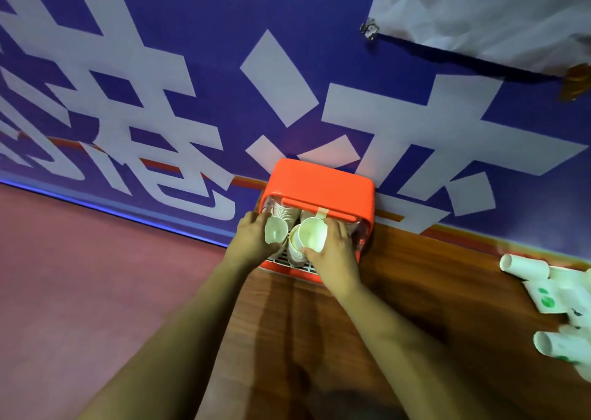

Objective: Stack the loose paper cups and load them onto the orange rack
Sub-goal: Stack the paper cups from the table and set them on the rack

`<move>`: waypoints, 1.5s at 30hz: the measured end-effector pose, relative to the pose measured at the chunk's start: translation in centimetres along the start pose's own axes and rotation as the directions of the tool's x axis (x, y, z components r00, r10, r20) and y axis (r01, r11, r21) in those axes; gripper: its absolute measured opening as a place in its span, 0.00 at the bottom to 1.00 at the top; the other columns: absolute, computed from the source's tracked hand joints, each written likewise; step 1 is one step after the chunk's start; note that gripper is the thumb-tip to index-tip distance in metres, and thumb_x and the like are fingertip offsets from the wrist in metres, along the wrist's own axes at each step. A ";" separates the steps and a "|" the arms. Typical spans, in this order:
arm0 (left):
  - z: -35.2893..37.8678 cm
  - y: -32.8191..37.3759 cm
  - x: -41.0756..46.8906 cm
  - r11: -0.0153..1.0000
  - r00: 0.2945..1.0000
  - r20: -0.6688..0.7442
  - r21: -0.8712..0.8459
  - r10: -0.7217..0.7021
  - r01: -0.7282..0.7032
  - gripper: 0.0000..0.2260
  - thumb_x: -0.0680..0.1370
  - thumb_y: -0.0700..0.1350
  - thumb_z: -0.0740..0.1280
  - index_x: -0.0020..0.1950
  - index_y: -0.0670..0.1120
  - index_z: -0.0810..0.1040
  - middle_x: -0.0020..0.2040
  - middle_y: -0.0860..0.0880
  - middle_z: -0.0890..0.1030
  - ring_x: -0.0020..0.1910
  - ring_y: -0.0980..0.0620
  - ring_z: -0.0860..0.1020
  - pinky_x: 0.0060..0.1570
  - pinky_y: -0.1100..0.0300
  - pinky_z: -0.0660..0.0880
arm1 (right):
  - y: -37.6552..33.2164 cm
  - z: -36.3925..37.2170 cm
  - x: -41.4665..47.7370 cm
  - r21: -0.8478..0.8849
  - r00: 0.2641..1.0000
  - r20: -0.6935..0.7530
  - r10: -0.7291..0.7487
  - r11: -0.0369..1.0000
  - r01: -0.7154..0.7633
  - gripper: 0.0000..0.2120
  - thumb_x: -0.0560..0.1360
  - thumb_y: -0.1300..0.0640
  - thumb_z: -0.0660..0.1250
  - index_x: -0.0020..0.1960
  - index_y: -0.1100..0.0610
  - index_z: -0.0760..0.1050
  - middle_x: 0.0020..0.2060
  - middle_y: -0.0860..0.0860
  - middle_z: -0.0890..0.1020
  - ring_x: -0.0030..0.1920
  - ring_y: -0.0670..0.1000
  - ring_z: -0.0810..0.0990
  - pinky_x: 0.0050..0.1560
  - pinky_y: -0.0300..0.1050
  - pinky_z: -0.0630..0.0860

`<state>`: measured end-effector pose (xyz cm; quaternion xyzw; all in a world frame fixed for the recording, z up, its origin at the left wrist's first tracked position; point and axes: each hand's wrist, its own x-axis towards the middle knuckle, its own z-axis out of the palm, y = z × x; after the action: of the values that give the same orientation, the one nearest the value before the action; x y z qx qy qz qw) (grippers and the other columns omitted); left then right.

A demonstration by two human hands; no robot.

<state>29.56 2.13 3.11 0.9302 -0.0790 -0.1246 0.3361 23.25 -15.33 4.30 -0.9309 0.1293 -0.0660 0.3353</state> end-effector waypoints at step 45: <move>29.7 26.9 -17.6 0.957 0.870 0.455 0.111 0.192 -0.269 0.21 0.79 0.52 0.66 0.69 0.44 0.72 0.64 0.44 0.70 0.61 0.43 0.74 0.61 0.54 0.71 | 37.1 -30.7 -27.6 -0.214 0.844 -0.131 0.520 0.817 -0.536 0.26 0.76 0.45 0.66 0.69 0.57 0.71 0.68 0.56 0.68 0.68 0.58 0.68 0.69 0.51 0.66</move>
<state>2.54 -32.32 1.53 0.8871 -0.2739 -0.2826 0.2412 -16.88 -53.66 3.05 -0.8895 0.4002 0.0151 0.2198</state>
